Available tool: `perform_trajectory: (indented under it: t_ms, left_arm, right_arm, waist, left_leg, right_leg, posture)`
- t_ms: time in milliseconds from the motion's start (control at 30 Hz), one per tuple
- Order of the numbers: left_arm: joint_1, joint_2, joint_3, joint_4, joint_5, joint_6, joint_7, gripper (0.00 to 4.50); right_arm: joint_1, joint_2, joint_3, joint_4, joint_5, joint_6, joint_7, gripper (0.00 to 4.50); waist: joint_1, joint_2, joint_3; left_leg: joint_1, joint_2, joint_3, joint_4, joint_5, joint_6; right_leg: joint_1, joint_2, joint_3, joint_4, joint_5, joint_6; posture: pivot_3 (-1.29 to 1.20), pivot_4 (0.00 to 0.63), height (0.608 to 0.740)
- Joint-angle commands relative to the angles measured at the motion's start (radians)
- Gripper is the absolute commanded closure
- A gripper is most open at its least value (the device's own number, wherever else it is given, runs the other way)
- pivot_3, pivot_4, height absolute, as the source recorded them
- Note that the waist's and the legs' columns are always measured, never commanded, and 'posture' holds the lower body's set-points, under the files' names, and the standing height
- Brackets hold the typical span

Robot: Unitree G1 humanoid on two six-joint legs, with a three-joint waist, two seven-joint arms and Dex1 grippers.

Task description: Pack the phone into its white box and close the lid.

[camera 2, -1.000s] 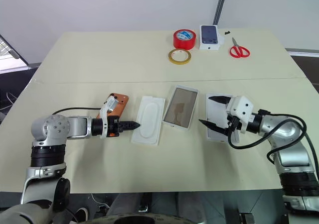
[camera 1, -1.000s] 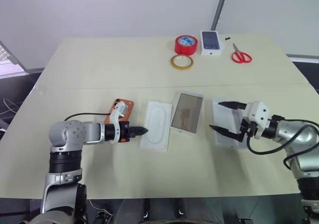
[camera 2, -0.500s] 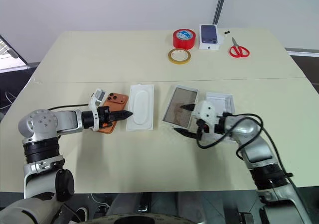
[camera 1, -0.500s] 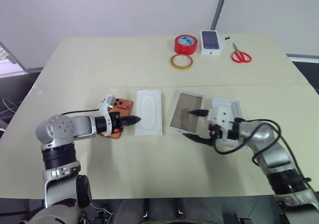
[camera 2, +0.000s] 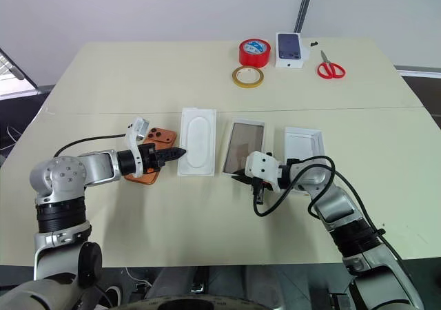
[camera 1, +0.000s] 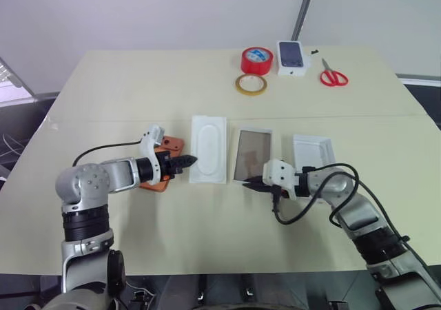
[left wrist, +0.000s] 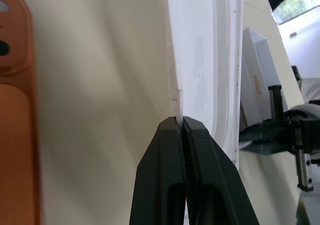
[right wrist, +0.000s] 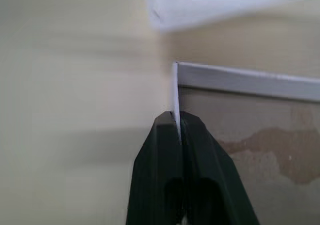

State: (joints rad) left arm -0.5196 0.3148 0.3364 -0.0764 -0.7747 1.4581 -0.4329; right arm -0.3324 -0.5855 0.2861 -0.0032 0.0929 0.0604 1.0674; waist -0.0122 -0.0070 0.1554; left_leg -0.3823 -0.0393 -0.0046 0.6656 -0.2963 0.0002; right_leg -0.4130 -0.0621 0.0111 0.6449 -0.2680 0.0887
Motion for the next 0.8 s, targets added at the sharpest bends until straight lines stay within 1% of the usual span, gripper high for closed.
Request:
perform_trajectory:
  t_ms: [33, 167, 200, 267, 367, 433, 467, 600, 667, 767, 800]
  left_arm:
    - [-0.042, -0.022, 0.026, -0.007, -0.032, 0.012, 0.013, 4.5]
    - [-0.064, -0.074, 0.038, -0.009, -0.038, 0.033, 0.048, 4.5]
    - [-0.063, -0.082, 0.037, -0.012, -0.037, 0.033, 0.056, 4.5]
    - [-0.059, -0.101, 0.038, -0.009, -0.031, 0.039, 0.079, 4.5]
    - [-0.057, -0.129, 0.052, -0.014, -0.038, 0.057, 0.104, 4.5]
    - [-0.058, -0.155, 0.062, -0.024, -0.043, 0.076, 0.123, 4.5]
    - [-0.057, -0.164, 0.063, -0.032, -0.043, 0.08, 0.131, 4.5]
    - [-0.051, -0.199, 0.075, -0.064, -0.047, 0.11, 0.156, 4.5]
    - [-0.049, -0.216, 0.085, -0.071, -0.051, 0.119, 0.163, 4.5]
    - [-0.04, -0.252, 0.082, -0.071, -0.03, 0.101, 0.187, 4.5]
    - [-0.037, -0.267, 0.081, -0.068, -0.022, 0.095, 0.199, 4.2]
  right_arm:
    - [-0.029, 0.039, 0.023, -0.023, 0.011, -0.036, 0.017, 4.43]
    - [-0.034, 0.054, 0.036, 0.005, -0.001, -0.056, 0.022, 4.43]
    - [-0.031, 0.055, 0.034, 0.0, 0.013, -0.042, 0.032, 4.19]
    - [-0.026, 0.057, 0.026, -0.019, 0.029, -0.023, 0.032, 3.52]
    - [-0.011, 0.044, -0.018, -0.078, 0.097, 0.074, 0.03, 2.04]
    - [0.008, 0.005, -0.058, -0.112, 0.103, 0.086, 0.023, 0.93]
    - [0.018, -0.014, -0.076, -0.126, 0.107, 0.091, 0.023, 0.51]
    - [0.101, -0.143, -0.17, -0.159, 0.141, 0.104, 0.066, 0.51]
    - [0.125, -0.177, -0.209, -0.146, 0.145, 0.089, 0.063, 0.51]
    - [0.13, -0.191, -0.254, -0.083, 0.122, 0.031, 0.031, 0.51]
    - [0.125, -0.188, -0.259, -0.068, 0.111, 0.013, 0.018, 0.48]
  waist:
    - [0.0, 0.0, 0.0]
    - [0.002, 0.0, 0.0]
    - [0.002, 0.0, 0.0]
    - [0.001, -0.001, 0.0]
    - [0.001, -0.001, 0.001]
    - [0.002, -0.001, 0.001]
    - [0.002, -0.001, 0.001]
    - [0.015, -0.002, 0.001]
    - [0.017, -0.003, 0.002]
    - [0.015, -0.003, 0.002]
    - [0.016, -0.003, 0.002]
  left_leg:
    - [0.0, 0.0, 0.0, 0.0, 0.0, 0.0]
    - [0.0, 0.0, 0.0, 0.0, 0.0, 0.0]
    - [0.0, 0.0, 0.0, 0.0, 0.0, 0.0]
    - [0.0, 0.0, 0.0, 0.0, 0.0, 0.0]
    - [0.0, 0.0, 0.0, 0.0, 0.0, -0.001]
    - [-0.001, 0.0, 0.0, 0.0, 0.0, -0.001]
    - [-0.001, 0.0, 0.0, 0.0, 0.0, -0.001]
    - [-0.003, -0.001, -0.001, 0.001, 0.0, 0.0]
    - [-0.003, -0.001, -0.001, 0.001, 0.0, 0.0]
    - [-0.003, -0.001, -0.001, 0.001, 0.0, 0.0]
    - [-0.003, -0.001, -0.001, 0.001, 0.0, 0.0]
  right_leg:
    - [0.0, 0.0, 0.0, 0.0, 0.0, 0.0]
    - [0.0, 0.0, 0.0, 0.0, 0.0, 0.0]
    - [0.0, 0.0, 0.0, 0.0, 0.0, 0.0]
    - [0.0, 0.0, 0.0, 0.0, 0.0, 0.0]
    - [0.0, 0.0, 0.0, 0.001, 0.0, 0.0]
    - [-0.001, 0.0, 0.0, 0.001, 0.0, 0.0]
    - [0.0, 0.0, 0.0, 0.001, 0.0, 0.0]
    - [-0.001, 0.0, 0.0, 0.0, 0.0, 0.0]
    - [-0.001, 0.0, 0.0, 0.0, 0.0, 0.0]
    - [-0.002, 0.0, 0.0, 0.0, 0.0, 0.0]
    - [-0.002, 0.0, 0.0, 0.0, 0.0, 0.0]
  posture:
    - [0.0, 0.15, 0.74]
    - [0.0, 0.15, 0.74]
    - [0.0, 0.15, 0.74]
    - [0.0, 0.15, 0.74]
    - [0.0, 0.15, 0.74]
    - [0.0, 0.15, 0.74]
    - [0.0, 0.15, 0.74]
    - [0.0, 0.15, 0.74]
    - [0.0, 0.15, 0.74]
    - [0.0, 0.15, 0.74]
    - [0.0, 0.15, 0.74]
